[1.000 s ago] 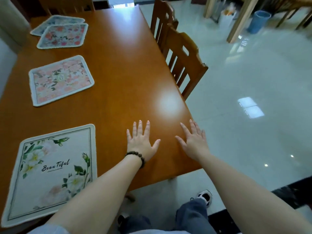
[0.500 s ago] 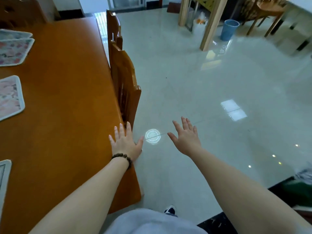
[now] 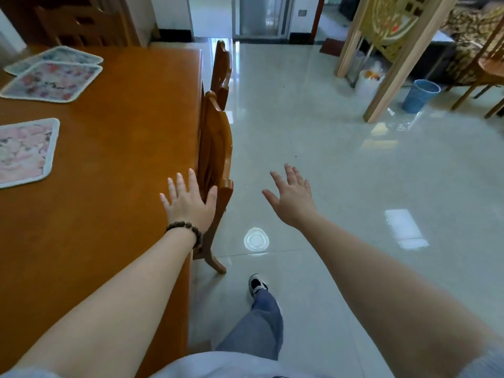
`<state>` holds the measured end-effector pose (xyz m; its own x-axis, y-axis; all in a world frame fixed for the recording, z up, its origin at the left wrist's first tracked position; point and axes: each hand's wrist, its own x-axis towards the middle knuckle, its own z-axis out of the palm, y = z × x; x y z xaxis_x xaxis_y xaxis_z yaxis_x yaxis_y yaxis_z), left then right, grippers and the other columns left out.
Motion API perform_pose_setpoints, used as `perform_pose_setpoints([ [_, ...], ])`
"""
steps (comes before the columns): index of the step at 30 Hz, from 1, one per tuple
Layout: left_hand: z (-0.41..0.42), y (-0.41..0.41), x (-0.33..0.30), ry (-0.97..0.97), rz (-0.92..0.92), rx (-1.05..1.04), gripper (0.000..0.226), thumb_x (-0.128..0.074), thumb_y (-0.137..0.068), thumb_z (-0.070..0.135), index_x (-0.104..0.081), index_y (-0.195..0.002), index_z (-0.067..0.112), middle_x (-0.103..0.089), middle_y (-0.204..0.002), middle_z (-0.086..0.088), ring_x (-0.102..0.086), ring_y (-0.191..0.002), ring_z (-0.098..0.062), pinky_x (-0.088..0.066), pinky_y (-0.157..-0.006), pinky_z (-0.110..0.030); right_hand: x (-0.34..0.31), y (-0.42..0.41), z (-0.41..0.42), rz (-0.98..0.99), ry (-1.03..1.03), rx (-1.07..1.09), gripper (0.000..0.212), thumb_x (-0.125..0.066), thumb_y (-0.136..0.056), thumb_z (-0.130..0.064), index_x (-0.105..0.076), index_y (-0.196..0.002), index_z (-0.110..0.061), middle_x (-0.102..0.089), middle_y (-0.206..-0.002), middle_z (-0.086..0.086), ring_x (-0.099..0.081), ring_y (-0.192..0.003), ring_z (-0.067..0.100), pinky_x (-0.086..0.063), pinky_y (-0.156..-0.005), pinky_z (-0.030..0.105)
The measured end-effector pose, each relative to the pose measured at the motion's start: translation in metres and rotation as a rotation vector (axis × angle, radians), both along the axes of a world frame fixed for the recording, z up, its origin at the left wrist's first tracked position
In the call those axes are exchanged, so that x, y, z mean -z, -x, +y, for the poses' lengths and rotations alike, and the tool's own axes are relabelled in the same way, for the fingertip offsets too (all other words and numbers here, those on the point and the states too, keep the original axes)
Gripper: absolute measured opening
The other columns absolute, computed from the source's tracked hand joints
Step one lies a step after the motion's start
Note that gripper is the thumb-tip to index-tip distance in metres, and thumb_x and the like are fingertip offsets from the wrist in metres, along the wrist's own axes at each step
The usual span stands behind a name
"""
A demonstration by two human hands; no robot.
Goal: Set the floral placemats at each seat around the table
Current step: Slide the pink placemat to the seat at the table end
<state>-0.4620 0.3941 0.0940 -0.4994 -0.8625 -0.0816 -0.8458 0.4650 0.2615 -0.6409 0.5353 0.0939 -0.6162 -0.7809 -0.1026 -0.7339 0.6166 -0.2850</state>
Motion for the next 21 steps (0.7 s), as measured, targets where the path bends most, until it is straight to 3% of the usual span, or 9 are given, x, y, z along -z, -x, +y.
perform_pose_setpoints([
  [8,-0.095,0.061,0.012,-0.016,0.035,-0.246,0.081,-0.014,-0.089,0.068,-0.003,-0.153,0.021,-0.005,-0.161,-0.01,0.002,-0.147,-0.031,-0.005,-0.116,-0.055,-0.003,0.082,-0.143,0.106,-0.058,-0.307,0.064,-0.02,-0.097,-0.062,-0.014,-0.153,-0.031,0.002,-0.162,0.006,0.007,-0.148,0.025,0.002,-0.118,0.047],
  [14,-0.162,0.077,0.006,-0.012,0.076,-0.394,0.08,-0.016,-0.09,0.068,-0.003,-0.153,0.021,-0.006,-0.161,-0.011,0.002,-0.147,-0.032,-0.004,-0.116,-0.057,-0.01,0.108,-0.239,0.091,-0.039,-0.495,0.077,-0.001,-0.084,-0.071,-0.017,-0.151,-0.036,-0.002,-0.163,0.003,0.006,-0.148,0.025,0.005,-0.118,0.048],
  [18,-0.182,0.063,0.012,-0.031,0.075,-0.515,0.08,-0.019,-0.09,0.068,-0.002,-0.153,0.022,-0.005,-0.161,-0.012,0.003,-0.147,-0.032,-0.003,-0.115,-0.056,-0.011,0.105,-0.286,0.104,-0.061,-0.652,0.067,-0.012,-0.091,-0.068,-0.016,-0.151,-0.038,0.0,-0.163,0.001,0.008,-0.148,0.027,0.013,-0.11,0.041],
  [21,-0.183,0.051,0.022,-0.057,0.043,-0.61,0.08,-0.02,-0.091,0.068,-0.001,-0.153,0.022,-0.003,-0.161,-0.012,0.005,-0.147,-0.031,-0.002,-0.115,-0.055,-0.009,0.093,-0.315,0.135,-0.074,-0.8,0.067,-0.015,-0.092,-0.066,-0.018,-0.152,-0.036,-0.001,-0.163,0.003,0.008,-0.148,0.027,0.012,-0.111,0.043],
])
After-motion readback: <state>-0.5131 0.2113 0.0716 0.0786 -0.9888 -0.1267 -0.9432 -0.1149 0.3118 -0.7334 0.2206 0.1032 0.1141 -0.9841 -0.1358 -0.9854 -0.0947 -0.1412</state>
